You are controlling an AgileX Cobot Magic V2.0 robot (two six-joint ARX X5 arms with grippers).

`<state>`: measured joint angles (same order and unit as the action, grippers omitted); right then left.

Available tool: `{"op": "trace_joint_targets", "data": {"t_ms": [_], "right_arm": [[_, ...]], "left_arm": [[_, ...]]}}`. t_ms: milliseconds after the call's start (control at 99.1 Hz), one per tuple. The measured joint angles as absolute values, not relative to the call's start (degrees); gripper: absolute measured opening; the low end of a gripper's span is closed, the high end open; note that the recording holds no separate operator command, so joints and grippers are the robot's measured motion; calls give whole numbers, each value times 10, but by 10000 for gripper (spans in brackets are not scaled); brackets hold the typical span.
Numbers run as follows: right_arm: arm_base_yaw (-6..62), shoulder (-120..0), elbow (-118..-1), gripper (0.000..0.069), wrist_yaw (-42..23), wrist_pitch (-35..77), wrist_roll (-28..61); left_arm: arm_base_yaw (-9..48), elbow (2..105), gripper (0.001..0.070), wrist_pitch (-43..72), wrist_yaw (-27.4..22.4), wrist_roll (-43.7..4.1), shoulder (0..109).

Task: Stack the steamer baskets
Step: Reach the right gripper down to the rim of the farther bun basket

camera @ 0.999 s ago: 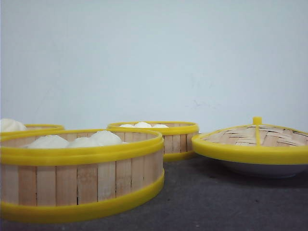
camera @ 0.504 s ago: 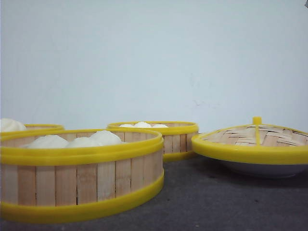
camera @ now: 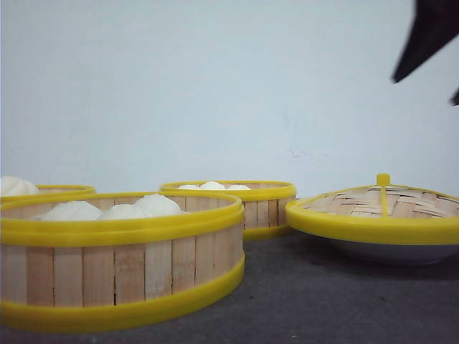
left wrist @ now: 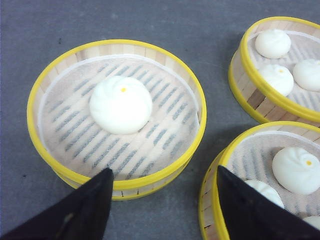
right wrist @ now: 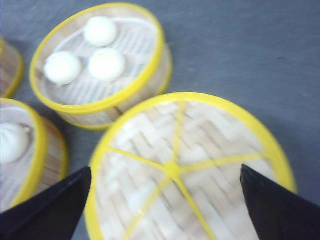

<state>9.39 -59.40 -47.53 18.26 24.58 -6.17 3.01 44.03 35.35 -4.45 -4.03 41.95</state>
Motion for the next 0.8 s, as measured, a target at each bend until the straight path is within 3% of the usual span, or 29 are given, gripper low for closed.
{"op": "trace_joint_targets", "data": {"t_ms": [373,797], "right_arm": [[176,-901,-699,578,175,238,-67],[204,-1183,-969,552,57,323,-44]], "left_arm": [[30,440,395,354,-44,-40,420],[30,440,395,373,-45,-41,420]]}}
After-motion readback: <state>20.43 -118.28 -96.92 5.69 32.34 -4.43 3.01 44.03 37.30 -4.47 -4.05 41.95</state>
